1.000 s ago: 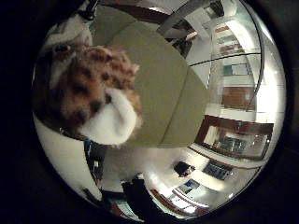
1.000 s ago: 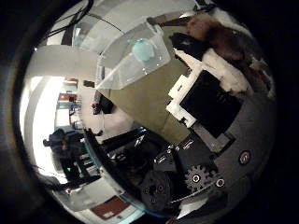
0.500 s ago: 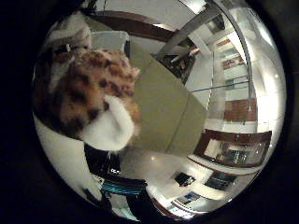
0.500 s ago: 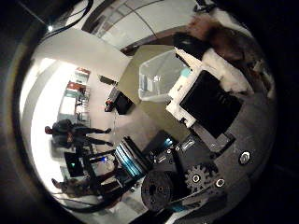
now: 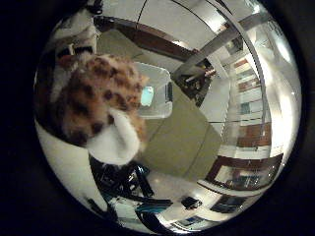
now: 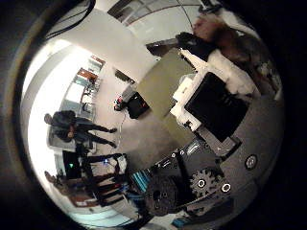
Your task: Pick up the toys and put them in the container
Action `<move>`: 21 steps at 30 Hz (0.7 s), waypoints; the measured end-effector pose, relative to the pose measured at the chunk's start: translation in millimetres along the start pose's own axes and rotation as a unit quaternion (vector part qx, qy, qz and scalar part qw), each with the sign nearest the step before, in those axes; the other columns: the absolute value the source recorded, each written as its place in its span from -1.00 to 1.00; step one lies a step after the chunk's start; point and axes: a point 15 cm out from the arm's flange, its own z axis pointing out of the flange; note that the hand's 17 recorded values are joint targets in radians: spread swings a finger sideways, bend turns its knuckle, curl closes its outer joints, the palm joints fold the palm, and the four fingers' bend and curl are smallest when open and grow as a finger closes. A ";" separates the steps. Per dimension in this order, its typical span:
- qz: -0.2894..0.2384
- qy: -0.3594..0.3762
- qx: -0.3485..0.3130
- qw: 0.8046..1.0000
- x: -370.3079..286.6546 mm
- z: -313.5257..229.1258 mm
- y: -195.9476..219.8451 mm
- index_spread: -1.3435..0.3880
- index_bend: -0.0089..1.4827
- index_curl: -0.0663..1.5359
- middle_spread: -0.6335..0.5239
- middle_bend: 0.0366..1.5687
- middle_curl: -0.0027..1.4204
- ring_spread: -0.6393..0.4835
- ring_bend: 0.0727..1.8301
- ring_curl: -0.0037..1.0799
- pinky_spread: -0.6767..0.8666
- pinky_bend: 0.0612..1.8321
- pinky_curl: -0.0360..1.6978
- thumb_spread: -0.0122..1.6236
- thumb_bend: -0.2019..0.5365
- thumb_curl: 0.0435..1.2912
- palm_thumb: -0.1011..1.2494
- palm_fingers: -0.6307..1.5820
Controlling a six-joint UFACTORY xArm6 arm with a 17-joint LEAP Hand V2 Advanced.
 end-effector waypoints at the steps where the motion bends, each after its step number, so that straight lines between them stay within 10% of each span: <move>1: -0.002 0.001 0.004 1.000 -2.0 6.1 -4.1 0.33 0.63 -0.13 -0.06 0.70 -0.16 -0.15 0.57 0.07 -0.37 0.45 -0.06 0.33 -0.49 -0.07 0.72 0.67; 12: -0.004 0.015 0.042 0.999 4.8 79.7 -27.3 0.33 0.55 -0.14 -0.06 0.65 -0.18 -0.15 0.53 0.05 -0.40 0.40 -0.07 0.36 -0.52 -0.12 0.52 0.66; 21: -0.017 0.022 0.051 0.998 7.5 80.9 -30.8 0.17 -0.14 -0.23 -0.16 0.34 -0.25 -0.20 0.35 -0.06 -0.55 0.18 -0.24 0.25 -0.51 -0.17 0.35 0.21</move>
